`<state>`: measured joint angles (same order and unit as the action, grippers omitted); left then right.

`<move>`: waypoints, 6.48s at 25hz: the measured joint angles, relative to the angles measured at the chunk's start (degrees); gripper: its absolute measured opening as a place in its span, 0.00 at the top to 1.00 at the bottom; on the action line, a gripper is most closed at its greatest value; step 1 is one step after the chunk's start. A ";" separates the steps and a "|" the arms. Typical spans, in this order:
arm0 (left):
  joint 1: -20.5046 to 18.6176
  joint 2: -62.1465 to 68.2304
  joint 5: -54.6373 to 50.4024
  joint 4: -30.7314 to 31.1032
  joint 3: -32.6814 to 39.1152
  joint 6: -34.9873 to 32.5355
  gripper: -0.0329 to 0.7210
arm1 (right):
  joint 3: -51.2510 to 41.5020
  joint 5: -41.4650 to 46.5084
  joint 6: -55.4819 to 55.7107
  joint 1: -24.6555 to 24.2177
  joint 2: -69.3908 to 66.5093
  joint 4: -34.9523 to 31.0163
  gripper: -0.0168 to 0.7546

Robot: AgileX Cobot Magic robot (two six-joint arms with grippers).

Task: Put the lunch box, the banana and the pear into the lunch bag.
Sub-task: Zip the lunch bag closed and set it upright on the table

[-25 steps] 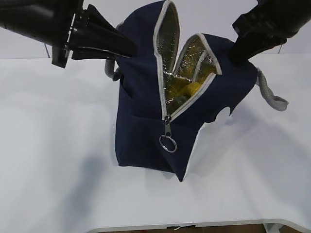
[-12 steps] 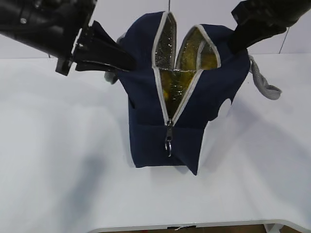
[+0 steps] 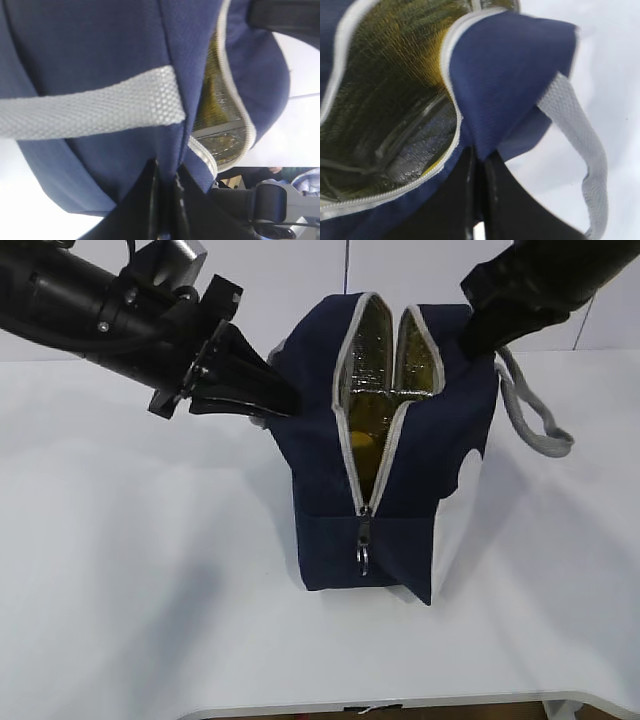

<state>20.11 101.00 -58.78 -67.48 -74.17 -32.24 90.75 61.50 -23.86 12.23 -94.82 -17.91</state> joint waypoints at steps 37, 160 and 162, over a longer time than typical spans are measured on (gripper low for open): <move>0.13 0.00 -2.29 2.98 0.00 -0.45 0.41 | 0.64 3.49 4.09 0.00 3.28 2.64 0.36; -5.51 -29.74 -12.80 40.90 -3.94 19.86 0.57 | -77.16 -27.06 -85.67 0.10 52.52 -82.27 0.35; -5.51 -29.74 -12.80 40.90 -3.94 19.86 0.57 | -77.16 -24.97 -88.72 0.10 48.29 -82.63 0.35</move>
<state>14.60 71.26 -71.58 -26.59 -78.11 -12.39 13.59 36.53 -112.58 12.34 -46.53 -100.53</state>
